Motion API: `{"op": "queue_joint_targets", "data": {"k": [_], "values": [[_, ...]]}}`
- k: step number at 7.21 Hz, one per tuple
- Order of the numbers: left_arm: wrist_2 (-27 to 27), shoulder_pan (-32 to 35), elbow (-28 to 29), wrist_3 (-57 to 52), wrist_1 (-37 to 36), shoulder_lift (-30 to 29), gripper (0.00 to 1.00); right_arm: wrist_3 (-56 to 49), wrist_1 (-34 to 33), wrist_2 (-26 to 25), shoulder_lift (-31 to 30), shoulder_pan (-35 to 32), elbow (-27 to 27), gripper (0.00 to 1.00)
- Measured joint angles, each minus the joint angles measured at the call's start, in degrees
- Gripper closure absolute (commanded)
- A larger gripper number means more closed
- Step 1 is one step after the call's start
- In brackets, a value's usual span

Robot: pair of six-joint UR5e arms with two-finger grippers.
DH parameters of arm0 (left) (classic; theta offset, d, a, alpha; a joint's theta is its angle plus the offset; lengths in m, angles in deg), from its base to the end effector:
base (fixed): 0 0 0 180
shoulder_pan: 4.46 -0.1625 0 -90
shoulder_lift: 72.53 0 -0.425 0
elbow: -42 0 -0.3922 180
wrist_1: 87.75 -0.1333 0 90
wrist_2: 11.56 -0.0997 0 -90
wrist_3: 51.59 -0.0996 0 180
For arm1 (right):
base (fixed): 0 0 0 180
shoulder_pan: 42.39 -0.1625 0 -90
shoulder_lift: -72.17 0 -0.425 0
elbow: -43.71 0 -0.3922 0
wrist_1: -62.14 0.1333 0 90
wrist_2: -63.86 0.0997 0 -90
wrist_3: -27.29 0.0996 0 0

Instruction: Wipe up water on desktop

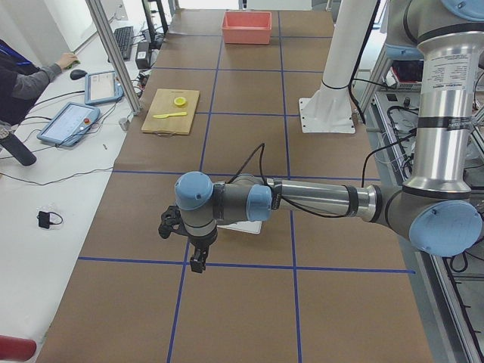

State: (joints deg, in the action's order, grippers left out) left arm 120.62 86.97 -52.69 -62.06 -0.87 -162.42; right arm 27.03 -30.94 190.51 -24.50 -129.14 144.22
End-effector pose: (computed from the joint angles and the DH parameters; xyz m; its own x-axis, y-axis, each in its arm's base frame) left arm -0.0787 -0.4899 0.6274 0.7334 0.1802 -0.6554 -0.1102 0.9830 0.1470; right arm 0.0486 -0.4462 0.6369 0.8003 -0.0579 0.5968 0.0603 0.9981 0.0160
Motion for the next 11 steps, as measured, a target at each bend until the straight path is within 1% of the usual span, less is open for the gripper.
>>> {"op": "queue_joint_targets", "data": {"k": [2, 3, 6, 7, 9, 10, 11], "values": [[0.1, -0.2, -1.0, 0.0, 0.3, -0.1, 0.02, 0.0, 0.0, 0.1, 0.0, 0.0, 0.2, 0.00], [0.0, -0.2, -1.8, 0.0, 0.8, 0.0, 0.02, 0.1, 0.0, 0.3, -0.1, 0.0, 1.1, 0.00], [0.0, -0.3, -3.2, 0.1, 2.1, -0.2, 0.02, 0.0, -0.1, 0.5, -1.1, 0.0, 6.0, 0.00], [0.1, -0.2, -3.8, 0.2, 4.7, -0.3, 0.02, 0.2, -0.1, 0.3, -1.4, 0.0, 8.3, 0.00], [0.1, -0.2, -3.7, 0.4, 14.9, -0.4, 0.02, 0.6, -0.1, -0.1, -1.3, 0.0, 12.9, 0.00], [0.3, -0.2, -3.4, 0.5, 17.6, -0.3, 0.02, 0.7, -0.1, 0.1, -1.3, -0.1, 14.1, 0.00], [0.4, -0.2, -3.3, 0.5, 18.8, -0.1, 0.02, 0.7, -0.1, 0.2, -1.4, -0.1, 14.6, 0.00]]}}
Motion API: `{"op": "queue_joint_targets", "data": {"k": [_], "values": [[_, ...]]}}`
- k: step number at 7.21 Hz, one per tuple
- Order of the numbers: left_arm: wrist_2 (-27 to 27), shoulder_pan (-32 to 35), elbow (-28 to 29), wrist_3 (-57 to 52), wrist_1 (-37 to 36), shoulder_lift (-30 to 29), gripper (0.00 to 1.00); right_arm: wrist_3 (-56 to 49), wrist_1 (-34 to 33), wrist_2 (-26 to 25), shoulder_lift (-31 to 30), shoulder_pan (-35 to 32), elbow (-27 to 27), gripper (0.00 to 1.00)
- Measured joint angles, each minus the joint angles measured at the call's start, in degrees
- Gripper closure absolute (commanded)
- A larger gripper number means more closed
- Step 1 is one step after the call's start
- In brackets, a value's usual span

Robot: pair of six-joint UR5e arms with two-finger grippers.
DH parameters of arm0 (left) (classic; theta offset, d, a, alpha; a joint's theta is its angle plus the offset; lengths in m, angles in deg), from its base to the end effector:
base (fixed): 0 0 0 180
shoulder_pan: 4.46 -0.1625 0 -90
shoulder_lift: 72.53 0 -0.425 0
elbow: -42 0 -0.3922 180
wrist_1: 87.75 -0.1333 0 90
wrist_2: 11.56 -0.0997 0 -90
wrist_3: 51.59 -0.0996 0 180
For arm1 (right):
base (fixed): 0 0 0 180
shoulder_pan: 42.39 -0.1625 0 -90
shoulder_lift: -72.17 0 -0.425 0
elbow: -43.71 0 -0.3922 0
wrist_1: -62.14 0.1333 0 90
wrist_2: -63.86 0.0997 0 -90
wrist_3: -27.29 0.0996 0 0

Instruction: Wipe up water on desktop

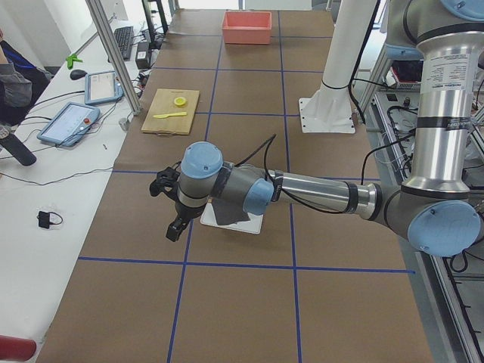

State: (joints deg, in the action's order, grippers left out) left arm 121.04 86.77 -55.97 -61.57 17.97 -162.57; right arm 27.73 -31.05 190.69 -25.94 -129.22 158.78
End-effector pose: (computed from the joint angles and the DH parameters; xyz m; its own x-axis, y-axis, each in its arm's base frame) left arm -0.0768 -0.5079 0.5598 0.7340 0.4113 -0.5405 -0.1092 0.8569 0.5037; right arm 0.0496 -0.4344 0.5225 0.7917 -0.1793 0.5840 0.0476 0.9712 0.2335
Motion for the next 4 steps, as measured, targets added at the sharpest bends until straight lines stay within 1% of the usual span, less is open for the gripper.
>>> {"op": "queue_joint_targets", "data": {"k": [3, 4], "values": [[0.1, -0.3, -0.6, -0.1, 2.5, 0.0, 0.02, 0.1, 0.0, 0.4, 0.0, 0.0, 0.6, 0.00], [0.1, -1.5, -0.6, 1.4, 3.8, 0.1, 0.02, 0.7, 0.0, 0.9, 0.1, 0.0, 0.7, 0.00]]}}
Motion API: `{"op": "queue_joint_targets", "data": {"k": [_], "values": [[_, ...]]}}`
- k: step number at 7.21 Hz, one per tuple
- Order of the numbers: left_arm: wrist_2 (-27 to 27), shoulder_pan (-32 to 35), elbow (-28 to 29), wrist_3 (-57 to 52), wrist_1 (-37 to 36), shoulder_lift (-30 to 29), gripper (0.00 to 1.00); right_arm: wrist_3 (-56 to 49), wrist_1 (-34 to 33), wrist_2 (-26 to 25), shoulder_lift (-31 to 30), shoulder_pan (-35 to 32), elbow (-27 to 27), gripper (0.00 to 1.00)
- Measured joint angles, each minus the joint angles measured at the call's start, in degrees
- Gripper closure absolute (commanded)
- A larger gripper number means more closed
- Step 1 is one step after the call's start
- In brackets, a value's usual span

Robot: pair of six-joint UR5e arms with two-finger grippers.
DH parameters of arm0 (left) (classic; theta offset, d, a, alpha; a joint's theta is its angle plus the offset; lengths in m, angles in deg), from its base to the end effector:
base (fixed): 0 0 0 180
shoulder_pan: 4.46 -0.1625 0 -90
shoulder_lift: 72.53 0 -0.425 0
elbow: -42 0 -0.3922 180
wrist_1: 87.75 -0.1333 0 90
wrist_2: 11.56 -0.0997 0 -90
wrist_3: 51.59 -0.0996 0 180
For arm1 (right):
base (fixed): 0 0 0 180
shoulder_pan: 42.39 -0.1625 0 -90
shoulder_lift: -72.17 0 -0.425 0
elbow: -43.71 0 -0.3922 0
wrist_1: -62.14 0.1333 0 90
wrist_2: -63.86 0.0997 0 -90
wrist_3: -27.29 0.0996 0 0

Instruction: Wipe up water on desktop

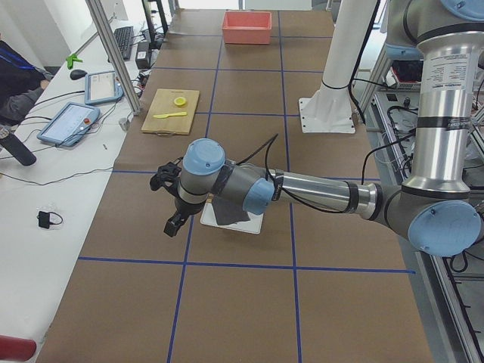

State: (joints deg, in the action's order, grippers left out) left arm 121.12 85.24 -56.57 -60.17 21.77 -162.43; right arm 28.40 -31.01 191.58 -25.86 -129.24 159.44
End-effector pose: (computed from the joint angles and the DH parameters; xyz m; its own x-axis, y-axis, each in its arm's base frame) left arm -0.0631 -0.5099 0.5476 0.7246 0.4501 -0.5219 -0.1140 0.8251 0.5534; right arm 0.0486 -0.4339 0.5153 0.7823 -0.1782 0.5969 0.0380 0.9701 0.2397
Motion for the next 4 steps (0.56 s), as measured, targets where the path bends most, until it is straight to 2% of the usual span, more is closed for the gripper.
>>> {"op": "queue_joint_targets", "data": {"k": [2, 4], "values": [[-0.1, -5.9, 0.0, 13.8, 5.6, 1.9, 0.02, 1.2, 0.0, 0.8, 0.0, 0.0, 0.0, 0.00], [-0.4, -13.3, 0.1, 32.0, 15.9, 5.2, 0.02, 1.6, 0.0, 0.9, -0.3, 0.0, 0.0, 0.00]]}}
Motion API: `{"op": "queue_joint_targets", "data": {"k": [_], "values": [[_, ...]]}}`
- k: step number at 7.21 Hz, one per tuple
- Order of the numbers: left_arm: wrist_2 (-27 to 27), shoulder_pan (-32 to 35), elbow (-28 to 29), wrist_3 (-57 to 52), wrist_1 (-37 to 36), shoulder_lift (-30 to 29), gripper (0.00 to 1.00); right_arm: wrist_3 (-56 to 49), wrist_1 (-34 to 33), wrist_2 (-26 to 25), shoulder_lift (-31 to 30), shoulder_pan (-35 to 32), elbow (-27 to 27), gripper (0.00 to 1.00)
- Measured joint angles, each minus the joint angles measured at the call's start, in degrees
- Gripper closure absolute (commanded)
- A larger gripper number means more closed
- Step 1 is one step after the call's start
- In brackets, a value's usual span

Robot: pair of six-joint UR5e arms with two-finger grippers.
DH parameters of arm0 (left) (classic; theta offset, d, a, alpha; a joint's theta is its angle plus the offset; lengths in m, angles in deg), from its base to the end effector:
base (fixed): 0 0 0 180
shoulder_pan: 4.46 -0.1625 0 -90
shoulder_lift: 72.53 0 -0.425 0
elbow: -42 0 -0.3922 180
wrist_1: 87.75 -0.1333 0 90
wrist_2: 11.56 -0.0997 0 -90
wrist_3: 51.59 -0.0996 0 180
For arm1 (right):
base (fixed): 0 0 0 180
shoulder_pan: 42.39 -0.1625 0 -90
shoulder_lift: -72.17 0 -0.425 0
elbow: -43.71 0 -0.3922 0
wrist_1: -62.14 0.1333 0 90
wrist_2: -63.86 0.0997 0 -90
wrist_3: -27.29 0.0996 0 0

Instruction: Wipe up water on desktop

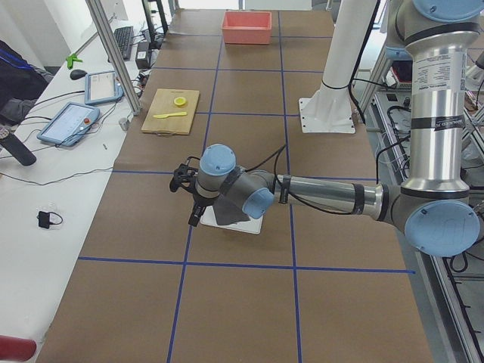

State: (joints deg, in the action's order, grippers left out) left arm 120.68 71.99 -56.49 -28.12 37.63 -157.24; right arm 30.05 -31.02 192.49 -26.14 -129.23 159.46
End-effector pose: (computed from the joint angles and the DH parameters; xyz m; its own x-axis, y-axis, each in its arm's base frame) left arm 0.0471 -0.4786 0.5593 0.6430 0.2303 -0.7304 0.0795 0.9285 0.3627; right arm 0.0474 -0.4318 0.5163 0.7732 -0.1500 0.6162 0.0162 0.9760 0.2172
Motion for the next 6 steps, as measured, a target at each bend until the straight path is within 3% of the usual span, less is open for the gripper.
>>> {"op": "queue_joint_targets", "data": {"k": [1, 2, 3, 4, 5, 6], "values": [[0.0, -3.0, 0.0, 4.9, 3.2, 0.8, 0.03, 0.0, 0.0, 0.0, -0.1, 0.0, 0.0, 0.00], [0.0, -5.4, 0.1, 7.6, 5.2, 1.1, 0.12, 0.1, 0.0, 0.0, -0.2, 0.0, 0.0, 0.00], [-0.1, -7.3, 0.1, 8.9, 6.5, 1.3, 0.46, 0.1, 0.0, 0.0, -0.3, 0.0, 0.0, 0.00], [-0.1, -8.7, 0.1, 9.4, 7.3, 1.3, 0.71, 0.1, -0.1, 0.0, -0.3, 0.0, -0.1, 0.00], [-0.1, -9.3, 0.1, 9.7, 7.8, 1.3, 0.78, 0.1, -0.1, 0.0, -0.3, 0.0, -0.1, 0.00], [-0.1, -9.5, 0.1, 9.8, 8.0, 1.3, 0.79, 0.1, 0.0, 0.0, -0.3, 0.0, -0.1, 0.00]]}}
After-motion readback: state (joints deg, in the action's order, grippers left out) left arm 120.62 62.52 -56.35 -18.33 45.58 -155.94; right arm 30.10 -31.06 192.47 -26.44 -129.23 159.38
